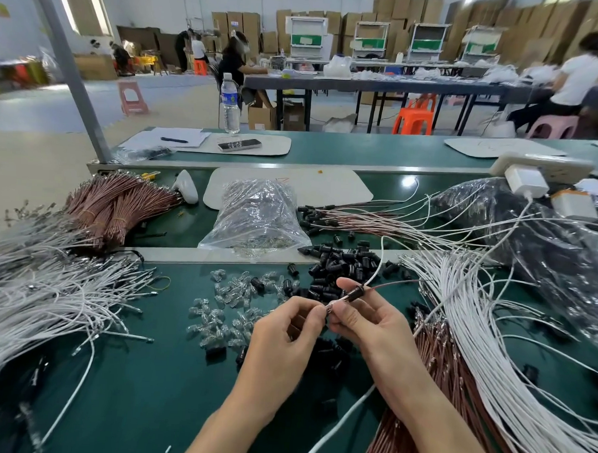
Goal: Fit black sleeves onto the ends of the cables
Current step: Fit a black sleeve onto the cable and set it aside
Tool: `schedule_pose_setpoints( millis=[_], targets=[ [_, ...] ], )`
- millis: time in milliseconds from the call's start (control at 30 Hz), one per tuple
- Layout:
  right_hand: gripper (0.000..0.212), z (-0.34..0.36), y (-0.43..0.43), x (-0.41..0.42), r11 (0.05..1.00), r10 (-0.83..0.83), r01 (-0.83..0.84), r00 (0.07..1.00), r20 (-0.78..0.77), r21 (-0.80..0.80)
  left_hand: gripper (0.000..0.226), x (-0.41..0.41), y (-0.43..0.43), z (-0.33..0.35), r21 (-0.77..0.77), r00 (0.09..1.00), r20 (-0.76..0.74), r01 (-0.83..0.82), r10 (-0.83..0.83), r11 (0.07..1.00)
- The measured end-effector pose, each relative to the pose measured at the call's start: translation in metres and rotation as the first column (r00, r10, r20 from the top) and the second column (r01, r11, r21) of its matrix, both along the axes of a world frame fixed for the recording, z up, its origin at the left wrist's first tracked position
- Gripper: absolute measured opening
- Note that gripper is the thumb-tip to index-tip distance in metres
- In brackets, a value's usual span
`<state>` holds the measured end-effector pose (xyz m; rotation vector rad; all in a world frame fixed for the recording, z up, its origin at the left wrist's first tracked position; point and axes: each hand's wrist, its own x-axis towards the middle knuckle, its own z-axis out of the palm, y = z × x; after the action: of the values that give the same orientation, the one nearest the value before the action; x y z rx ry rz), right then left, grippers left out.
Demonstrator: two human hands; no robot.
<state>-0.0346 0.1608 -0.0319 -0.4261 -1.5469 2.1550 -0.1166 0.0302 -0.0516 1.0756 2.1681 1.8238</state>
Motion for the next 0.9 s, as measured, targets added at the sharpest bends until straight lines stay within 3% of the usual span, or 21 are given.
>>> schedule_pose_setpoints(
  millis=[467, 700, 900],
  targets=[
    [0.031, -0.0021, 0.0011, -0.001, 1.0, 0.0, 0.0, 1.0, -0.005, 0.011, 0.013, 0.0012, -0.001, 0.0016, -0.008, 1.0, 0.017, 0.01, -0.01, 1.0],
    [0.045, -0.0038, 0.0035, -0.0028, 0.994, -0.002, 0.001, 1.0, -0.004, -0.107, 0.011, 0.0018, -0.0016, 0.0039, -0.01, 1.0, 0.023, -0.009, 0.009, 1.0],
    [0.053, -0.0042, 0.0034, -0.0026, 0.994, 0.003, -0.005, 1.0, -0.01, -0.107, 0.011, 0.0016, -0.0013, 0.0045, -0.019, 0.999, 0.027, -0.024, 0.025, 1.0]
  ],
)
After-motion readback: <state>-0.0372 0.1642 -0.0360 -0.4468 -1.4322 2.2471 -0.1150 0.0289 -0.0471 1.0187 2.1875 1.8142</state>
